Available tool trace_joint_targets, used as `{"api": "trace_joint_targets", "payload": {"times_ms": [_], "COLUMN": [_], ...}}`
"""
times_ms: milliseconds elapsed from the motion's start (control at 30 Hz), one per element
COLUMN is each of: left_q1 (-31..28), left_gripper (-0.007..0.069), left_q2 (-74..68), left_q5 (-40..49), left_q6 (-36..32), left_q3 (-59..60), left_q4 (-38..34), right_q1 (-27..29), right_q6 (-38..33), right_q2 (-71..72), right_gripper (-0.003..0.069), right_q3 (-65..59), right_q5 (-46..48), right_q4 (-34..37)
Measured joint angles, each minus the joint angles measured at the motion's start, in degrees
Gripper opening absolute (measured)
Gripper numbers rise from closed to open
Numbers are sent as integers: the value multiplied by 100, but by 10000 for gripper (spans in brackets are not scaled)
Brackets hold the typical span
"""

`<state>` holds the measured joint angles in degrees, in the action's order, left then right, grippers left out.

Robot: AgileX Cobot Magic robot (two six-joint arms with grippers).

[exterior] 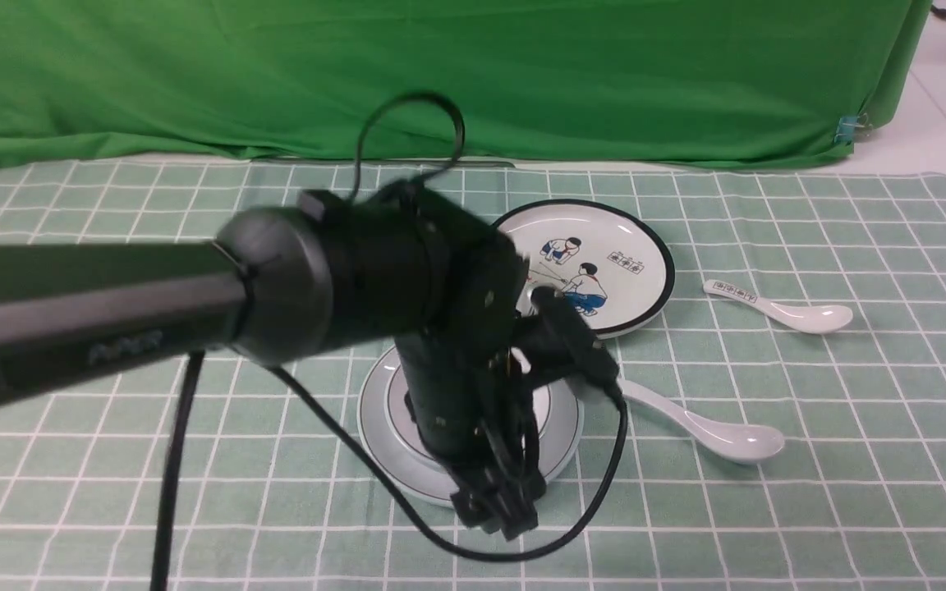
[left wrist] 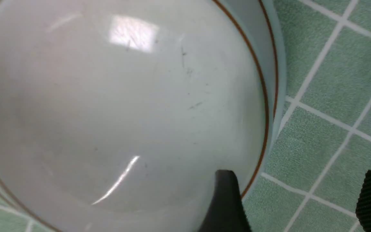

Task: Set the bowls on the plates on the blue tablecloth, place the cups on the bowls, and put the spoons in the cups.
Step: 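Grasp the light green cup by its rim with the left gripper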

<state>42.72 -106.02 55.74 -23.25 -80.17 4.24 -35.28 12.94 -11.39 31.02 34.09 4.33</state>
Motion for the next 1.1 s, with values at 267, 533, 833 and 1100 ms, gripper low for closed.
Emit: {"api": "trace_joint_targets", "payload": {"times_ms": [267,533,833,1100], "left_q1": [-849,-1530,-1576,-1588], "left_gripper": [279,325,409,373], "left_q2": [-384,-1456,-2033,-2359], "left_q5": [722,1083,733,311], "left_q6": [-1019,-2274,-2632,-2607], "left_q3": [-2044,-3562,-3664,-3658], "left_q4": [-595,-1038,-832,-378], "right_q1": [0,0,0,0], "right_q6": [0,0,202,260], "right_q2": [0,0,0,0], "right_gripper": [262,263,263,263], "right_q3": [0,0,0,0], "right_q5": [25,297,594,624], "right_q4": [0,0,0,0]}}
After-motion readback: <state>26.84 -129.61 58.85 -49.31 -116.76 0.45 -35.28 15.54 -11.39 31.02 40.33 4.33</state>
